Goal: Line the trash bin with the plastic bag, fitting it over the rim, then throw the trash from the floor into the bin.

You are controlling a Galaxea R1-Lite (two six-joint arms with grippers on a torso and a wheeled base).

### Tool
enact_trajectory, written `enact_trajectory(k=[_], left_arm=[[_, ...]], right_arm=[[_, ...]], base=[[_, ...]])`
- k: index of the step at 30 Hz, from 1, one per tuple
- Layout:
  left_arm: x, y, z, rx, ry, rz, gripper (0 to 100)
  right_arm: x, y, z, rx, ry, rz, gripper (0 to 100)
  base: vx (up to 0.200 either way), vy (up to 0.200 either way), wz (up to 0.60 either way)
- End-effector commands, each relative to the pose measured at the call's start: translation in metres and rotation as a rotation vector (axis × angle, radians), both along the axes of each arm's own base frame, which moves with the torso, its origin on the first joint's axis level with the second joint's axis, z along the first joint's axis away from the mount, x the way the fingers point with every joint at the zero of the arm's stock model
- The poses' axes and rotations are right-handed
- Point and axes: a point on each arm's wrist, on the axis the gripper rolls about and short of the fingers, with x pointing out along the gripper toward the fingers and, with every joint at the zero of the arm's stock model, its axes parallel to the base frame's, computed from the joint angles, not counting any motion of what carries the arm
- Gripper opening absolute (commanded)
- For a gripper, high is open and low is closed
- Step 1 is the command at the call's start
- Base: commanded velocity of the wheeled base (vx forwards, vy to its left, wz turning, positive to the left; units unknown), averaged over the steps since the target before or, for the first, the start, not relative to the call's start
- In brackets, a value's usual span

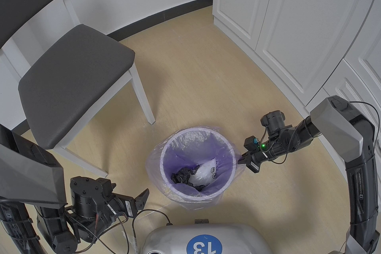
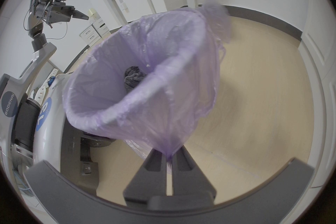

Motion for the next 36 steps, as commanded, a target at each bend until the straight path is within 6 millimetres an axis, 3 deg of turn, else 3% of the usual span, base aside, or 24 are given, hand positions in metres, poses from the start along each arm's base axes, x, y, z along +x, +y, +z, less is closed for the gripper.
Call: enact_trajectory(k=[1, 12, 16, 19, 23, 34, 35, 36], left_arm=[[-0.002, 0.001, 0.0, -0.002, -0.002, 0.0, 100], [-0.002, 0.001, 0.0, 0.0, 0.0, 0.0, 100], [-0.002, 0.001, -0.001, -0.001, 0.002, 0.001, 100], [-0.001, 0.001, -0.002, 0.002, 0.007, 0.001, 100], [-0.001, 0.001, -0.005, 0.006, 0.015, 0.003, 100], [0.0, 0.001, -0.002, -0.001, 0.004, 0.005, 100], [0.0, 0.001, -0.002, -0.002, 0.002, 0.005, 100], [0.0, 0.001, -0.002, -0.002, 0.002, 0.006, 100]], right_arm=[[0.017, -0.009, -0.016, 0.006, 0.004, -0.035, 0], [0.059, -0.004, -0.01, 0.032, -0.01, -0.061, 0], [0.055, 0.004, -0.011, 0.058, 0.019, -0.025, 0], [0.036, 0.024, -0.025, 0.065, 0.096, 0.041, 0], [0.027, 0.034, -0.026, 0.056, 0.116, 0.068, 0], [0.03, 0.025, -0.028, 0.059, 0.121, 0.042, 0], [0.031, 0.025, -0.027, 0.061, 0.12, 0.039, 100], [0.031, 0.025, -0.027, 0.062, 0.12, 0.036, 100]], base=[[0.0, 0.0, 0.0], [0.0, 0.0, 0.0], [0.0, 0.0, 0.0], [0.0, 0.0, 0.0], [0.0, 0.0, 0.0], [0.0, 0.0, 0.0], [0.0, 0.0, 0.0], [0.0, 0.0, 0.0]])
